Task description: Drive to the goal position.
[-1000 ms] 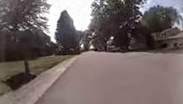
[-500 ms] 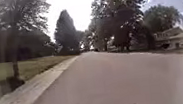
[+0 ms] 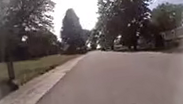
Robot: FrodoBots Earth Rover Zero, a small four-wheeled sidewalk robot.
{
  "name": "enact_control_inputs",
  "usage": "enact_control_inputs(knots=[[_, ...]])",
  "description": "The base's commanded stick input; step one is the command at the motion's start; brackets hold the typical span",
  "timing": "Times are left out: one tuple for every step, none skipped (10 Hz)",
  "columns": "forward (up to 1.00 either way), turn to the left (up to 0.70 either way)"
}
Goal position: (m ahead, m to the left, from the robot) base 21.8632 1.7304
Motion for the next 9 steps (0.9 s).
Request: enact_control_inputs(knots=[[1.00, 0.00], [1.00, 0.00], [1.00, 0.00], [1.00, 0.00], [1.00, 0.00], [1.00, 0.00], [1.00, 0.00], [1.00, 0.00], [1.00, 0.00]])
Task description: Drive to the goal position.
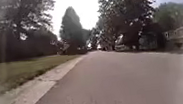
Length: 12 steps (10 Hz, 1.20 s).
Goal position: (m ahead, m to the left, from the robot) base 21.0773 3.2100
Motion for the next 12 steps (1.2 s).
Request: enact_control_inputs(knots=[[1.00, 0.00], [1.00, 0.00], [1.00, -0.34], [1.00, -0.26], [1.00, -0.01], [1.00, 0.00], [1.00, 0.00], [1.00, 0.00], [1.00, 0.00], [1.00, 0.00], [1.00, 0.00], [1.00, 0.00]])
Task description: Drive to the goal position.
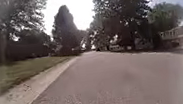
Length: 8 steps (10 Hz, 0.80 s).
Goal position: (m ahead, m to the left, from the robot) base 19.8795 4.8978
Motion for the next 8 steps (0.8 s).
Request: enact_control_inputs(knots=[[1.00, 0.01], [1.00, 0.03], [1.00, 0.39], [1.00, 0.21], [1.00, 0.09], [1.00, 0.01], [1.00, 0.00], [1.00, 0.00]])
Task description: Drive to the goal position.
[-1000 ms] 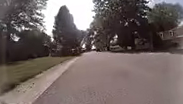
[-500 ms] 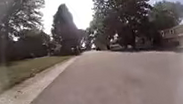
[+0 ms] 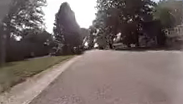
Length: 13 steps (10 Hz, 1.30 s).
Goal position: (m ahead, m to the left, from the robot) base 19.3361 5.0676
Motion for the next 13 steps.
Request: enact_control_inputs(knots=[[1.00, 0.00], [1.00, 0.00], [1.00, 0.00], [1.00, 0.00], [1.00, 0.00], [1.00, 0.00], [1.00, 0.00], [1.00, 0.00], [1.00, 0.00], [1.00, 0.00], [1.00, 0.00], [1.00, 0.00], [1.00, 0.00]])
